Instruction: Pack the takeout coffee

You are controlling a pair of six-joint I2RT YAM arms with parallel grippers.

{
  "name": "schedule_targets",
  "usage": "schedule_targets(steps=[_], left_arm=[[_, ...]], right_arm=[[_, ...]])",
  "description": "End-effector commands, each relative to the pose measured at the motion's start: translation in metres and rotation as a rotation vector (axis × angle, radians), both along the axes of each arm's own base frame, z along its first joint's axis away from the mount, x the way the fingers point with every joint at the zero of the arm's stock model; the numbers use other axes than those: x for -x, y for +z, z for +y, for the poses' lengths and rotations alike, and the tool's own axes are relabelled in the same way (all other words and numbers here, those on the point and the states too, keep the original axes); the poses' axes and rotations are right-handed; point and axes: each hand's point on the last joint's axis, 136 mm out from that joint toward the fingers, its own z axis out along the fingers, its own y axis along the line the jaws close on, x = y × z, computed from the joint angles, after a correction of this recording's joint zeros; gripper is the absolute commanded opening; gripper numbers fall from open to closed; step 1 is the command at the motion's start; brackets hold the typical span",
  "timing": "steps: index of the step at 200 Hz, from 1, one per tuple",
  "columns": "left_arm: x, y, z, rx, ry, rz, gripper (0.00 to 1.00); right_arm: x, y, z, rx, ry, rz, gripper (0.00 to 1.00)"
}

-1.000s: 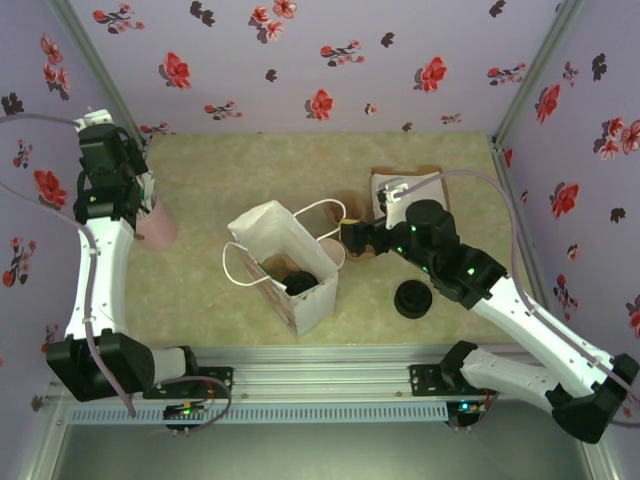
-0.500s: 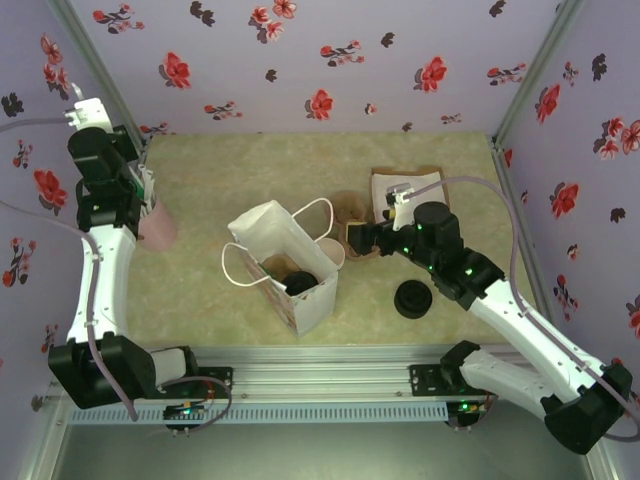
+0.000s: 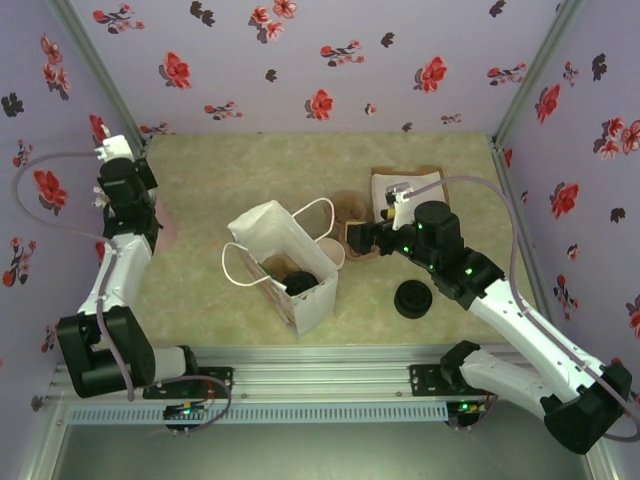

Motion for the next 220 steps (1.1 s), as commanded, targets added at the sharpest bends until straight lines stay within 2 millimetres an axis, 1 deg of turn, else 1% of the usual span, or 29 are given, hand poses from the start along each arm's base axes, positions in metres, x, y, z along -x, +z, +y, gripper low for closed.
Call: schedule_targets(steps=[1,38,51,64,74,89,100,127,147,153,163,180,195,215,220], left_arm=[[0.013,0.011,0.007,0.030,0.048,-0.107,0.00],[0.023,-0.015,0.013,0.047,0.094,-0.062,0.00],[0.026,-0.019,0.015,0.062,0.109,-0.056,0.00],[0.026,-0.019,0.015,0.077,0.114,-0.040,0.19],[0.026,-0.016,0.015,0.089,0.115,-0.025,0.26],[0.028,-0.004,0.014,0.115,0.114,-0.012,0.34],[0.030,0.008,0.012,0.130,0.106,-0.010,0.42],[0.043,0.044,0.007,0.174,0.097,-0.032,0.63],[0.053,0.066,0.000,0.211,0.071,-0.029,0.75],[0.055,0.073,-0.004,0.221,0.052,-0.031,0.78],[0.060,0.083,-0.010,0.251,0.026,-0.032,0.84],[0.067,0.097,-0.026,0.303,-0.050,-0.031,0.94],[0.074,0.106,-0.038,0.349,-0.105,-0.027,0.99],[0.080,0.111,-0.057,0.422,-0.189,0.002,0.99],[0.080,0.111,-0.064,0.445,-0.225,0.012,0.99]], right_arm=[[-0.003,0.006,0.001,-0.034,-0.005,-0.010,0.99],[-0.002,0.005,0.001,-0.028,0.000,-0.003,0.99],[-0.001,0.005,0.000,-0.026,-0.003,-0.001,0.99],[0.000,0.006,-0.001,-0.024,-0.004,0.003,0.99],[0.000,0.005,-0.002,-0.021,-0.006,0.007,0.99],[0.001,0.006,-0.003,-0.015,-0.011,0.014,0.99],[0.002,0.007,-0.004,-0.014,-0.014,0.016,0.99],[0.005,0.010,-0.009,-0.011,-0.028,0.024,0.99],[0.007,0.013,-0.012,-0.007,-0.036,0.034,0.99],[0.008,0.013,-0.013,-0.005,-0.039,0.039,0.99],[0.009,0.014,-0.015,0.003,-0.048,0.045,0.99],[0.011,0.017,-0.020,0.018,-0.063,0.052,0.99],[0.014,0.021,-0.025,0.027,-0.075,0.061,0.99],[0.019,0.025,-0.031,0.034,-0.087,0.080,0.99],[0.020,0.025,-0.032,0.038,-0.093,0.086,0.99]])
